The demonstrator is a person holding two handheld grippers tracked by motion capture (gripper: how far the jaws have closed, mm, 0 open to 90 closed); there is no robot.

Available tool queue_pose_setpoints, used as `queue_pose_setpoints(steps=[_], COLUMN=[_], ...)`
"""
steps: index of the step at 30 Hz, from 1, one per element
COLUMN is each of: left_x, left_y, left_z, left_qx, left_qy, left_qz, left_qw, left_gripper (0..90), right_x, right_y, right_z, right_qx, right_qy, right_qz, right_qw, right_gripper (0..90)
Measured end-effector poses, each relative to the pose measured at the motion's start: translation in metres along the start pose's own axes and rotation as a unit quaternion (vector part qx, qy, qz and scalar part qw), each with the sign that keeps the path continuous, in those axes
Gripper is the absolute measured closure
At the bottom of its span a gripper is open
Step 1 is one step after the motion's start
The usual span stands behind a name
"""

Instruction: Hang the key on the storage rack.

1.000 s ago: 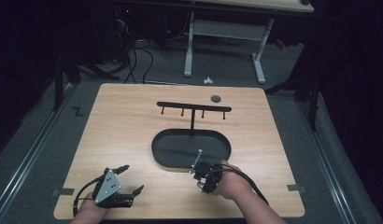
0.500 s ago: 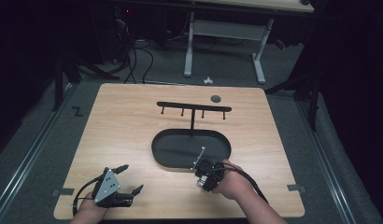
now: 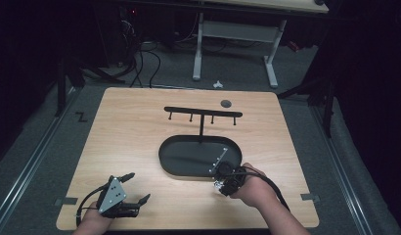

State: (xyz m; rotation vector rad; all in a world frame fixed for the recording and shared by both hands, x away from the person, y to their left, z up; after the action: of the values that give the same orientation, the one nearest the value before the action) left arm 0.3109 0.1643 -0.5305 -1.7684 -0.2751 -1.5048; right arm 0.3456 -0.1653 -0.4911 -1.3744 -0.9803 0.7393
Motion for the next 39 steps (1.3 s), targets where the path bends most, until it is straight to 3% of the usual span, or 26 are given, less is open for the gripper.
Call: queue_pose_setpoints(steps=[20,26,39], left_x=[0.000,0.000,0.000], left_y=[0.001,0.001,0.001], left_z=[0.000,0.000,-0.001], left_qx=[0.000,-0.001,-0.001], left_qy=[-0.001,0.000,-0.001], left_qz=[0.001,0.001,0.001], left_qw=[1.0000,1.0000,1.0000], left_gripper=[15.2,15.2,15.2], right_x=[-0.040,-0.049,-0.056], right_y=[-0.030,-0.038,-0.055], right_z=[-0.030,-0.038,-0.053], right_qx=[-0.039,-0.042,-0.045], right_qy=[0.060,0.088,0.114], right_qz=[-0.002,-0.007,-0.018], right_qw=[0.9974,0.9952,0.9923], right_gripper=[67.9,67.9,67.9])
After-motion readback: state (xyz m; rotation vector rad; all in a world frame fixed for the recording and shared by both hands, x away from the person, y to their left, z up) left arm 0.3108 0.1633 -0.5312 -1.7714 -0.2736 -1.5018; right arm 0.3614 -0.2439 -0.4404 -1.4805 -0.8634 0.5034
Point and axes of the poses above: each handheld gripper's, and its own axes: y roughly forward along the jaws, x roughly out of its top, z roughly to its left, the point moved 4 cm from there along y, roughly forward along the jaws, and after that the axes turned 10 degrees about -y, right-handed, at the moved point
